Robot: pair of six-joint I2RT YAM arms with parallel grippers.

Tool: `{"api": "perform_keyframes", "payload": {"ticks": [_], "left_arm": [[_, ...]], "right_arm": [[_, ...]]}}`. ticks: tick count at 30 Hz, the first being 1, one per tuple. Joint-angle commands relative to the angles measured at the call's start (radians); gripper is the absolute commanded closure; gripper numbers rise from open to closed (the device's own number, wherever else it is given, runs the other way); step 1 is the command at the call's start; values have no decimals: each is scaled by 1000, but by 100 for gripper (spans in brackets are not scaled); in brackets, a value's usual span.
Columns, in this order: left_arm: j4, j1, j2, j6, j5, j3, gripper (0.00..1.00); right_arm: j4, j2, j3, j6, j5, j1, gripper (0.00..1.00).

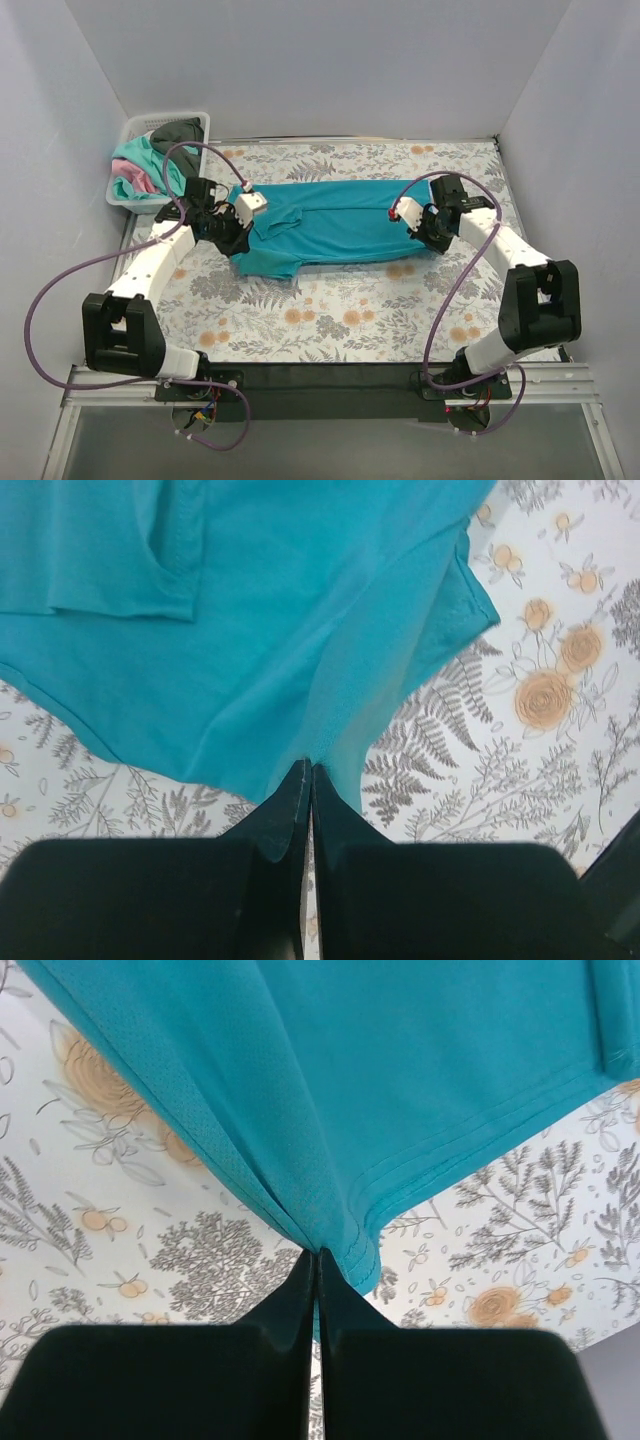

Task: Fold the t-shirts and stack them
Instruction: Fold the tshirt

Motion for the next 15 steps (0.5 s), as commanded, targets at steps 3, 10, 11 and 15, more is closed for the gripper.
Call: {"api": "perform_keyframes", "payload": {"ticks": [3, 10, 11, 15], "left_arm": [[72, 24, 84, -76, 26, 97, 100], [170, 49, 205, -138, 11, 218, 100], [175, 50, 217, -141, 9, 228, 100], [236, 58, 274, -161, -8, 265, 100]], "right_arm": [[-28, 78, 116, -23, -16, -9, 99], [-34, 185, 244, -20, -18, -20, 99], [-32, 201, 259, -20, -16, -28, 99], [-34, 294, 343, -22, -13, -37, 99]]}}
